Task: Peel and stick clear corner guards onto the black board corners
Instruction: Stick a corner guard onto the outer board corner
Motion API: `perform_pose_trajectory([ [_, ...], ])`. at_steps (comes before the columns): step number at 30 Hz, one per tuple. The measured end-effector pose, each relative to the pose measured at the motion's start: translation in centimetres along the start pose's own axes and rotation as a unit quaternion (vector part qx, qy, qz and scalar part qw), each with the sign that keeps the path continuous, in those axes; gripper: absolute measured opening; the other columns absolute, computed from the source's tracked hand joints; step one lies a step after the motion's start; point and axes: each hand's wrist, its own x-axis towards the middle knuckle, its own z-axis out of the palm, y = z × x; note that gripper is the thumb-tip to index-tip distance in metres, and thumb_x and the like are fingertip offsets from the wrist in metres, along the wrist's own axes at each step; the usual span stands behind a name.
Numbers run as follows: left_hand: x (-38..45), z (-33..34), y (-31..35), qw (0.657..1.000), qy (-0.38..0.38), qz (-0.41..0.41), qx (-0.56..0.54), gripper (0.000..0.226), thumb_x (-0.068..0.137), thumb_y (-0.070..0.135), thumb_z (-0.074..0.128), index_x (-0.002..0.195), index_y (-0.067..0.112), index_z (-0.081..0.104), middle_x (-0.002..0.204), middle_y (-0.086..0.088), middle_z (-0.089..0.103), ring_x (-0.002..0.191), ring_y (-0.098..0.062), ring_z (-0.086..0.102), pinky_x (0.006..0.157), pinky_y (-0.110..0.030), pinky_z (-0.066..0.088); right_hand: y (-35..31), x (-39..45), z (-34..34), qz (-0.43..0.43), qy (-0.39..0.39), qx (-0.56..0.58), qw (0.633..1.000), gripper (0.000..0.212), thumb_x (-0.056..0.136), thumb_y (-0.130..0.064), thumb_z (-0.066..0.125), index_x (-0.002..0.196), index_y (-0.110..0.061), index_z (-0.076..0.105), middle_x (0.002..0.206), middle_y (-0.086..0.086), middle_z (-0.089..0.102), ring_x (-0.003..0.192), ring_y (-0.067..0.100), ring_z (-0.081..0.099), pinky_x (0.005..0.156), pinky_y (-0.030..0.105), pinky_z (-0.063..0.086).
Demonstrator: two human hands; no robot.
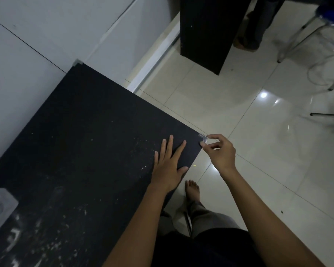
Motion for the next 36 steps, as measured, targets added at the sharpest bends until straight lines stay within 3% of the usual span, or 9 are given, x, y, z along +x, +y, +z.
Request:
perform_pose_trajectory([
  [6,0.1,0.2,-0.3,1.0,0.006,0.002,0.002,0.089,0.1,0.04,0.057,0.158,0.047,-0.012,0.163,0.006,-0.036,0.15,-0.02,-0.034,0.119,-0.049,-0.015,-0.4,0.8,-0.6,-0.071,-0.029,-0.122,0.99,0.024,0.077,-0.037,0.082,0.087,-0.024,0.065,0.078,-0.007,0.068,0.067,0.011,0.062,0.065,0.029,0.051],
  [12,0.0,0.3,-0.3,1.0,0.009,0.004,-0.009,0.088,0.1,0.04,0.057,0.158,0.047,-0.01,0.163,0.007,-0.036,0.15,-0.018,-0.034,0.119,-0.047,-0.016,-1.6,2.7,-1.7,-0.142,-0.103,-0.266,0.948,0.033,0.072,-0.037,0.084,0.081,-0.029,0.053,0.088,-0.008,0.059,0.081,0.018,0.056,0.073,0.04,0.049],
  [16,0.0,0.4,-0.3,1.0,0.018,0.006,-0.009,0.088,0.101,0.039,0.057,0.158,0.047,-0.009,0.163,0.007,-0.035,0.15,-0.018,-0.033,0.12,-0.048,-0.014,-2.1,2.7,-1.3,-0.151,-0.113,-0.27,0.944,0.036,0.072,-0.025,0.084,0.086,-0.027,0.051,0.093,-0.008,0.061,0.087,0.021,0.057,0.075,0.04,0.046],
  [21,0.0,0.4,-0.3,1.0,0.017,0.007,-0.016,0.088,0.1,0.038,0.057,0.158,0.047,-0.009,0.164,0.007,-0.034,0.151,-0.018,-0.033,0.122,-0.051,-0.012,-1.1,2.0,-1.1,-0.168,-0.069,-0.21,0.961,0.034,0.071,-0.023,0.086,0.098,-0.032,0.066,0.097,-0.008,0.067,0.088,0.014,0.059,0.078,0.041,0.052],
  [24,0.0,0.5,-0.3,0.999,0.016,0.006,-0.028,0.088,0.1,0.038,0.058,0.158,0.047,-0.007,0.164,0.008,-0.035,0.151,-0.017,-0.033,0.124,-0.052,-0.01,-0.9,2.2,-1.1,-0.178,-0.087,-0.227,0.954,0.033,0.075,-0.024,0.083,0.106,-0.027,0.072,0.101,-0.004,0.067,0.093,0.019,0.062,0.077,0.039,0.05],
  [28,-0.1,0.2,0.2,0.999,0.019,0.001,-0.033,0.089,0.099,0.035,0.06,0.159,0.046,-0.004,0.165,0.007,-0.031,0.152,-0.019,-0.03,0.126,-0.056,-0.006,-1.5,2.9,-1.5,-0.165,-0.117,-0.241,0.949,0.034,0.074,-0.023,0.085,0.104,-0.028,0.072,0.105,-0.005,0.065,0.102,0.023,0.057,0.083,0.046,0.049],
  [31,-0.3,-0.4,1.5,0.998,0.041,-0.031,-0.022,0.086,0.096,0.032,0.065,0.16,0.04,0.009,0.17,0.002,-0.013,0.157,-0.024,-0.016,0.125,-0.06,0.0,-1.4,3.5,-1.6,-0.143,-0.146,-0.207,0.957,0.033,0.07,-0.022,0.088,0.094,-0.033,0.068,0.101,-0.007,0.062,0.1,0.022,0.057,0.084,0.05,0.051],
  [33,-0.1,-1.0,2.8,0.993,0.104,-0.041,-0.032,0.076,0.096,0.029,0.064,0.159,0.034,0.022,0.169,-0.001,0.015,0.157,-0.028,0.007,0.126,-0.059,0.01,-1.1,4.0,-1.6,-0.135,-0.158,-0.16,0.965,0.036,0.067,-0.019,0.09,0.087,-0.036,0.065,0.099,-0.007,0.06,0.099,0.022,0.059,0.084,0.051,0.053],
  [36,1.6,-1.5,4.8,0.981,0.183,0.036,-0.052,0.057,0.098,0.019,0.061,0.152,0.023,0.042,0.156,0.001,0.044,0.148,-0.025,0.033,0.121,-0.051,0.032,-0.7,4.3,-1.6,-0.13,-0.163,-0.119,0.971,0.039,0.065,-0.012,0.09,0.087,-0.03,0.064,0.1,-0.004,0.06,0.099,0.02,0.057,0.09,0.048,0.051],
])
